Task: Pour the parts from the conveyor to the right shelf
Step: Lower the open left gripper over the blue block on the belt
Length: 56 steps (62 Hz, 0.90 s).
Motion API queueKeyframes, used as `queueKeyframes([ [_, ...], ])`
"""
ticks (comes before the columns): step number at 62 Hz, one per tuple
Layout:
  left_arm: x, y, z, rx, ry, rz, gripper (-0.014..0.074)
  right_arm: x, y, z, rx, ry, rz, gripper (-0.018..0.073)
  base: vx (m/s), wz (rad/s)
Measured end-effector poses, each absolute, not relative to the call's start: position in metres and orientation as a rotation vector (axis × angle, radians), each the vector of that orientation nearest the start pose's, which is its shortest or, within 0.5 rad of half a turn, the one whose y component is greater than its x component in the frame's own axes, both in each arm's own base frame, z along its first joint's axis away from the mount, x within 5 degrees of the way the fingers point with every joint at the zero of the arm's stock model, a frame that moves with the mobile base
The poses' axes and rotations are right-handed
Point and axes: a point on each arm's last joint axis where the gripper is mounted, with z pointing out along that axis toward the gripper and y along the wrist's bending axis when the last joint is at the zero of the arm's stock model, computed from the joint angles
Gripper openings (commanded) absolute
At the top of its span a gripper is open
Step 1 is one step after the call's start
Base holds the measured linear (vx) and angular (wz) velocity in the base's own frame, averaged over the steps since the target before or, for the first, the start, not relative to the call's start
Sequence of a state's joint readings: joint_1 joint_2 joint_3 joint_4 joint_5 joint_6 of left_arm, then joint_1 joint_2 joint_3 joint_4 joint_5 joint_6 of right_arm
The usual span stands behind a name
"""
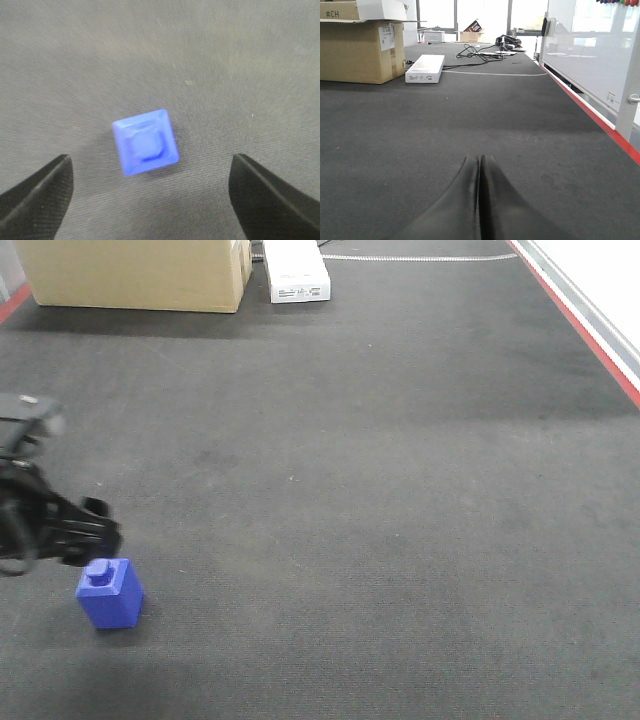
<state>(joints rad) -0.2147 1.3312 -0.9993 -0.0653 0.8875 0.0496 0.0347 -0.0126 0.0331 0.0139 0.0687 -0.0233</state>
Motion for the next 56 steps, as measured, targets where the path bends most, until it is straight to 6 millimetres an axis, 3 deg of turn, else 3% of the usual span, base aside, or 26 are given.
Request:
queueKeyframes([
  [16,0.280,-0.065,0.246,0.256,2.829,-0.087,0.0587,0.057,0.002,0.196,-0.036,1.573,0.021,-0.0009,0.00,0.00],
  [28,0.290,-0.067,0.220,0.247,2.914,-0.075,0.0580,0.057,0.002,0.196,-0.036,1.573,0.021,-0.0009,0.00,0.00],
  [36,0.294,-0.068,0.207,0.251,2.958,-0.067,0.0523,0.057,0.002,0.196,-0.036,1.573,0.021,-0.0009,0.00,0.00],
  [43,0.297,-0.069,0.199,0.252,2.979,-0.063,0.0402,0.057,0.002,0.196,-0.036,1.573,0.021,-0.0009,0.00,0.00],
  [56,0.303,-0.070,0.198,0.245,2.915,-0.073,-0.0010,0.057,0.002,0.196,-0.036,1.573,0.021,-0.0009,0.00,0.00],
])
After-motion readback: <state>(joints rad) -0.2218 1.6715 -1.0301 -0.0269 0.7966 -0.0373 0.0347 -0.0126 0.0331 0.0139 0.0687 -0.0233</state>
